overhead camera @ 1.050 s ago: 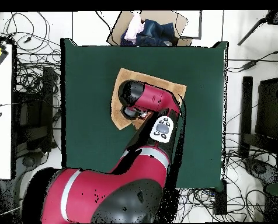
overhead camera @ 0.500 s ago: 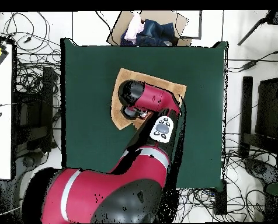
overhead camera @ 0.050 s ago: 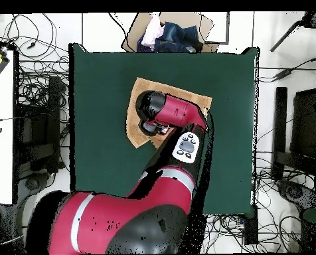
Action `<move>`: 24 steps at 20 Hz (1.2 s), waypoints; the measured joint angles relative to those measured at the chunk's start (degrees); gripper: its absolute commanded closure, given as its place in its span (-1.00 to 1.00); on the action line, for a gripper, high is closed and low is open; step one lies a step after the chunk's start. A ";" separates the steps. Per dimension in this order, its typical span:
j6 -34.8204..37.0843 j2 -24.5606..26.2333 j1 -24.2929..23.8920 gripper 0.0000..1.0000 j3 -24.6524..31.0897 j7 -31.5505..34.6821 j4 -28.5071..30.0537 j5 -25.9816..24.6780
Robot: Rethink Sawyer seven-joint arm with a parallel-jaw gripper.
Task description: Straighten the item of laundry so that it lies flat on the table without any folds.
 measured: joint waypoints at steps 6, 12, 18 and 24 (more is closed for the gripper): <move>-1.51 -0.87 -6.09 1.00 0.28 -0.18 -1.00 -1.32; -4.08 -3.63 -18.38 1.00 2.26 -4.09 -1.30 -8.30; -9.32 -6.02 -33.47 1.00 6.37 -16.68 -1.35 -18.99; -14.06 -6.40 -42.27 -1.00 9.37 -29.62 -1.33 -26.29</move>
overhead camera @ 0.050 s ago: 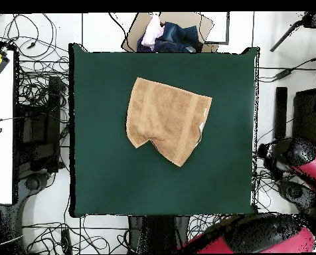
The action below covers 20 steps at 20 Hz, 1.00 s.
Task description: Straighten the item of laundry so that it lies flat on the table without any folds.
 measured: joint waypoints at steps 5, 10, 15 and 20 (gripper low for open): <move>-0.12 -0.02 0.25 -1.00 1.20 -2.34 -0.01 -1.45; -0.12 -0.02 1.48 -1.00 3.22 -2.34 -0.01 -1.50; -0.11 -0.01 2.12 -1.00 5.75 -2.34 0.00 -1.51; -0.12 -0.22 1.76 -1.00 7.53 -2.34 0.23 -1.51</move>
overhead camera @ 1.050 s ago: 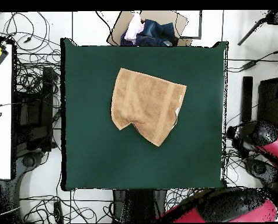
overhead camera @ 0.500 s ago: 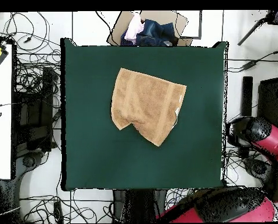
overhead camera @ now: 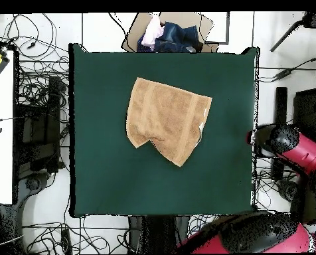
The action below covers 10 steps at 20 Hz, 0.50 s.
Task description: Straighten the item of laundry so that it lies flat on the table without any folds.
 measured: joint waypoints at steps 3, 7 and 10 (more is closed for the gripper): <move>0.00 -0.15 -0.44 -1.00 0.90 0.00 0.27 -0.01; -0.36 -0.20 -0.68 -1.00 1.41 0.00 0.47 -0.24; -1.45 -0.27 -0.82 -1.00 1.56 0.00 0.66 -1.07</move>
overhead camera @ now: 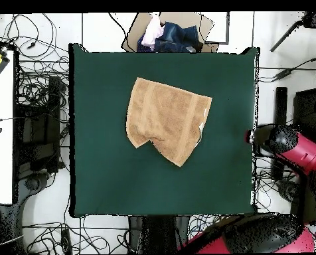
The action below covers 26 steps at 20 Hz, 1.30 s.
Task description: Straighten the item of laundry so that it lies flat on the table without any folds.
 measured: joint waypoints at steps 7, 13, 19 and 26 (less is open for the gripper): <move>-0.65 -0.54 0.72 -1.00 0.02 0.00 0.16 -1.43; -0.65 -4.11 -0.32 -1.00 1.56 -0.01 1.76 -2.12; -0.31 -10.87 -6.00 -1.00 7.25 -0.07 4.53 -1.45; 0.04 -13.24 -13.55 -1.00 11.81 -2.73 4.13 -1.57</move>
